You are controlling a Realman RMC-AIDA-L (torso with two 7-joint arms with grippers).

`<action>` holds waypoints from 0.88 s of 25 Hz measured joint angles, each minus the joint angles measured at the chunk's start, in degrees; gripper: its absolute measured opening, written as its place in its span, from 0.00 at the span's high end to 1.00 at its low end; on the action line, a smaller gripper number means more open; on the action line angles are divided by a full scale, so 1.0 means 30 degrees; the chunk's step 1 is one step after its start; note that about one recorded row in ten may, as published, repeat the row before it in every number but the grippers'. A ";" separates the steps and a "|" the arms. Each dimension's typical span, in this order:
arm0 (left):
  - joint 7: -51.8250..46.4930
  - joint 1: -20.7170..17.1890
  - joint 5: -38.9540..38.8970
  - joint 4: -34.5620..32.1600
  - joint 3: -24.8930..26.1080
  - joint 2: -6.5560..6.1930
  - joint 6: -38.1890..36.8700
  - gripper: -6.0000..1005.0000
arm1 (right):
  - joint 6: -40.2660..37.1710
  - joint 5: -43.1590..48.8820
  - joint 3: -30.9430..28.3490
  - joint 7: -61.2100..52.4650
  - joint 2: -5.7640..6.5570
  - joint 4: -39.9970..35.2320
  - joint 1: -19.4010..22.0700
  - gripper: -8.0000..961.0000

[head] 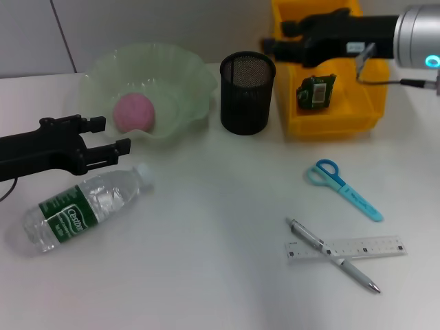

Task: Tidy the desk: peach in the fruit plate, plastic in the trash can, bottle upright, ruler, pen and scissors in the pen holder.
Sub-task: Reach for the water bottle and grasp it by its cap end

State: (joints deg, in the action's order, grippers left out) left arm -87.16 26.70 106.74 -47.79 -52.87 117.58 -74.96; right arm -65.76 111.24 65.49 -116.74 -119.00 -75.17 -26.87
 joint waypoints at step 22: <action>-0.1330 -0.1173 -0.2201 -0.0348 0.0212 0.0083 -0.0154 0.31 | -0.9546 -0.2240 -0.5124 0.6098 0.0633 0.2670 0.0254 0.38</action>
State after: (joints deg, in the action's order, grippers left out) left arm -91.15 23.18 100.14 -48.83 -52.23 117.83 -75.42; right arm -94.39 104.52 50.12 -98.45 -117.10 -67.16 -26.11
